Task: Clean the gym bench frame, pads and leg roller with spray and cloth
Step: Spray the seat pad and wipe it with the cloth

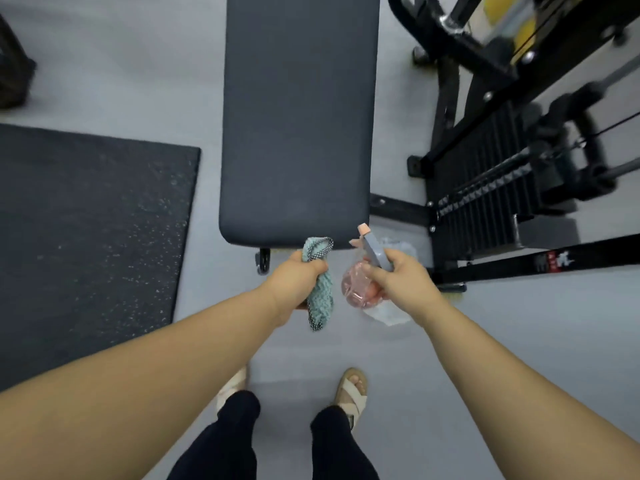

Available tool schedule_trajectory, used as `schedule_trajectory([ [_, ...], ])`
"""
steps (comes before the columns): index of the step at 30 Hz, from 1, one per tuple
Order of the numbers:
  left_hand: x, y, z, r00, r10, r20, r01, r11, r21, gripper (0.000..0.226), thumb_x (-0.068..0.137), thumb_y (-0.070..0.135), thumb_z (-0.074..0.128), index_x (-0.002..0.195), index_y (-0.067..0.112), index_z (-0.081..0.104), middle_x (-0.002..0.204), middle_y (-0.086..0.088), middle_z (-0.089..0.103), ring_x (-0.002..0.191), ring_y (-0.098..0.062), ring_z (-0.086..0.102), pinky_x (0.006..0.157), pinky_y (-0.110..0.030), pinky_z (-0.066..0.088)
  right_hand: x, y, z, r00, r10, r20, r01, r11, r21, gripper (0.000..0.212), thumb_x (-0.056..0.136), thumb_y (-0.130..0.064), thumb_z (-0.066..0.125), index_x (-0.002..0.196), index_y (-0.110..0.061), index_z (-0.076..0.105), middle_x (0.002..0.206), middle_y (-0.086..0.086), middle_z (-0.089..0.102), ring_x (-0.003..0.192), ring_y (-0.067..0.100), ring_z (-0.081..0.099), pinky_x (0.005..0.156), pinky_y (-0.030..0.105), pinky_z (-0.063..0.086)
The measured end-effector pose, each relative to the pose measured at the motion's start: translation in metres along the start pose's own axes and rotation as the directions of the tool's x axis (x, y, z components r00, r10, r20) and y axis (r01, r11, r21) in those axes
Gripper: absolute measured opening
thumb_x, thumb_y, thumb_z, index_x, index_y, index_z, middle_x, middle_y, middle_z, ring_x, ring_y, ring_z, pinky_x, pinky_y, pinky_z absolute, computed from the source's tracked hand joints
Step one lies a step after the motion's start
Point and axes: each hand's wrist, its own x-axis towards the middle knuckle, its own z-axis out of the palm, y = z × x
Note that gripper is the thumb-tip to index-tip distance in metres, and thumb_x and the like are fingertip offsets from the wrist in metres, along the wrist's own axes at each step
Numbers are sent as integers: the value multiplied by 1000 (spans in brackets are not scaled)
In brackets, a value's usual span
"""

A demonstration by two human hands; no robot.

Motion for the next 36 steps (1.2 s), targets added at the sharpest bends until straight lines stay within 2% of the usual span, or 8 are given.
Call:
schedule_trajectory([
  [4, -61, 64, -48, 995, 97, 11, -96, 995, -25, 25, 90, 24, 56, 114, 19, 51, 87, -2, 60, 74, -16, 60, 63, -27, 50, -52, -104, -3, 992, -122, 21, 120, 989, 87, 27, 90, -14, 59, 114, -25, 64, 78, 13, 68, 52, 11, 56, 51, 19, 47],
  [7, -104, 105, -91, 985, 172, 13, -172, 984, 42, 50, 69, 39, 72, 112, 22, 53, 100, -6, 66, 89, -22, 65, 82, -40, 55, -76, -173, 8, 981, -194, 30, 189, 974, 127, 24, 89, -13, 61, 112, -18, 62, 68, 9, 67, 60, 19, 62, 57, 25, 52],
  [11, -138, 145, -144, 956, 294, 14, -293, 943, 160, 50, 71, 22, 75, 115, 22, 51, 106, -6, 66, 93, -21, 64, 80, -36, 53, -88, -248, 30, 965, -257, 61, 236, 942, 239, 24, 89, -14, 62, 112, -15, 58, 69, 8, 69, 67, 22, 68, 74, 38, 57],
  [16, -149, 184, -200, 885, 454, 104, -463, 836, 295, 56, 66, 17, 79, 114, 33, 54, 100, 7, 68, 94, -10, 65, 83, -28, 52, -89, -333, 60, 934, -323, 153, 264, 912, 315, 21, 94, -20, 56, 112, -12, 49, 74, 10, 72, 61, 19, 66, 69, 33, 53],
  [20, -133, 223, -238, 831, 555, 48, -499, 705, 504, 53, 59, 30, 84, 102, 41, 55, 91, 16, 67, 90, -6, 63, 81, -29, 51, -67, -392, 81, 926, -339, 168, 259, 891, 374, 20, 95, -24, 54, 107, -10, 47, 58, 3, 64, 43, 12, 51, 51, 25, 45],
  [24, -110, 270, -266, 816, 575, 59, -516, 677, 525, 52, 56, 33, 84, 97, 41, 53, 88, 17, 66, 88, -4, 63, 77, -26, 51, -31, -443, 94, 933, -326, 150, 206, 829, 520, 14, 95, -24, 54, 96, -11, 49, 55, 2, 60, 42, 10, 48, 46, 22, 43],
  [29, -67, 350, -299, 815, 573, 88, -537, 689, 487, 39, 62, 23, 84, 81, 34, 52, 68, 21, 61, 69, 4, 59, 60, -9, 42, 29, -513, 94, 955, -278, 99, 155, 759, 633, 12, 95, -24, 55, 96, -13, 50, 54, 1, 61, 43, 11, 47, 46, 20, 43],
  [36, -6, 462, -347, 817, 560, 133, -533, 650, 541, 46, 47, 36, 87, 84, 33, 60, 78, 16, 67, 82, -6, 65, 80, -29, 53, 112, -601, 68, 935, -309, 176, 135, 765, 630, 13, 92, -17, 58, 99, -8, 52, 67, 3, 68, 51, 10, 58, 56, 23, 48],
])
